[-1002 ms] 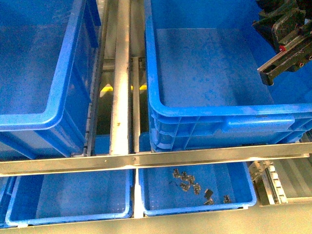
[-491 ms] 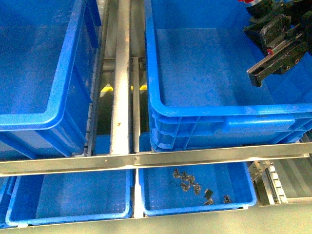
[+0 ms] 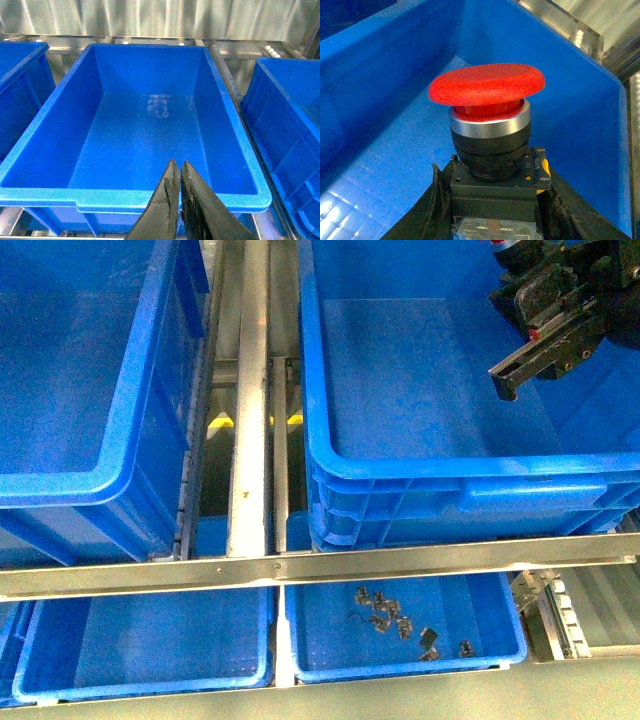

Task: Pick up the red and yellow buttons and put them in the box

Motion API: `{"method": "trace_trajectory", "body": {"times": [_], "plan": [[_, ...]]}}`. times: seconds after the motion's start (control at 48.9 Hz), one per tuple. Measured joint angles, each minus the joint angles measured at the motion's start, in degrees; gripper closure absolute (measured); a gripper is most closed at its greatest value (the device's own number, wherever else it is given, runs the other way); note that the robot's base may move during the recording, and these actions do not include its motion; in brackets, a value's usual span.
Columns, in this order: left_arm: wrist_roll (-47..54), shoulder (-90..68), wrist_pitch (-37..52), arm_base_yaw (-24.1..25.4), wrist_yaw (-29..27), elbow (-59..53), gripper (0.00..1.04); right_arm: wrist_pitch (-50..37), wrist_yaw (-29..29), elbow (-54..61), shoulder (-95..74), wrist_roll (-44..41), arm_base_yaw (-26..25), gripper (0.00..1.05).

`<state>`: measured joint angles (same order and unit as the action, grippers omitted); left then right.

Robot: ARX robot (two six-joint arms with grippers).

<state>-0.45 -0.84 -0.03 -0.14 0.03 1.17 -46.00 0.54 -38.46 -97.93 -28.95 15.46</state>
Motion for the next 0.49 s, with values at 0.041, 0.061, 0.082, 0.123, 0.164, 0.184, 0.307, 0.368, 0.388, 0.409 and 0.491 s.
{"method": "trace_trajectory", "body": {"times": [0.041,0.061,0.082,0.123,0.164,0.184,0.307,0.368,0.388,0.409,0.491], "plan": [[0.0,0.0,0.0,0.0,0.0,0.0,1.02,0.0,0.0,-0.2,-0.3,0.1,0.0,0.69],[0.0,0.0,0.0,0.0,0.0,0.0,1.02,0.1,0.0,-0.4,-0.5,0.1,0.0,0.69],[0.0,0.0,0.0,0.0,0.0,0.0,1.02,0.1,0.0,-0.5,-0.6,0.1,0.0,0.69],[0.0,0.0,0.0,0.0,0.0,0.0,0.96,0.3,-0.1,-1.0,-1.1,0.2,0.0,0.69],[0.0,0.0,0.0,0.0,0.0,0.0,0.91,0.5,-0.1,-1.6,-1.6,0.3,0.0,0.69],[0.0,0.0,0.0,0.0,0.0,0.0,0.88,0.7,0.0,-2.0,-2.0,0.3,-0.1,0.69],[0.0,0.0,0.0,0.0,0.0,0.0,0.66,2.4,0.6,-6.3,-5.9,0.5,-0.7,0.69],[0.0,0.0,0.0,0.0,0.0,0.0,0.52,4.3,0.7,-11.4,-10.3,0.7,-1.7,0.69],[0.0,0.0,0.0,0.0,0.0,0.0,0.49,5.0,0.7,-12.9,-11.6,0.7,-2.1,0.69],[0.0,0.0,0.0,0.0,0.0,0.0,0.47,5.4,0.7,-13.7,-12.2,0.8,-2.2,0.69],[0.0,0.0,0.0,0.0,0.0,0.0,0.34,8.5,0.5,-20.1,-17.2,0.9,-3.3,0.69]]}}
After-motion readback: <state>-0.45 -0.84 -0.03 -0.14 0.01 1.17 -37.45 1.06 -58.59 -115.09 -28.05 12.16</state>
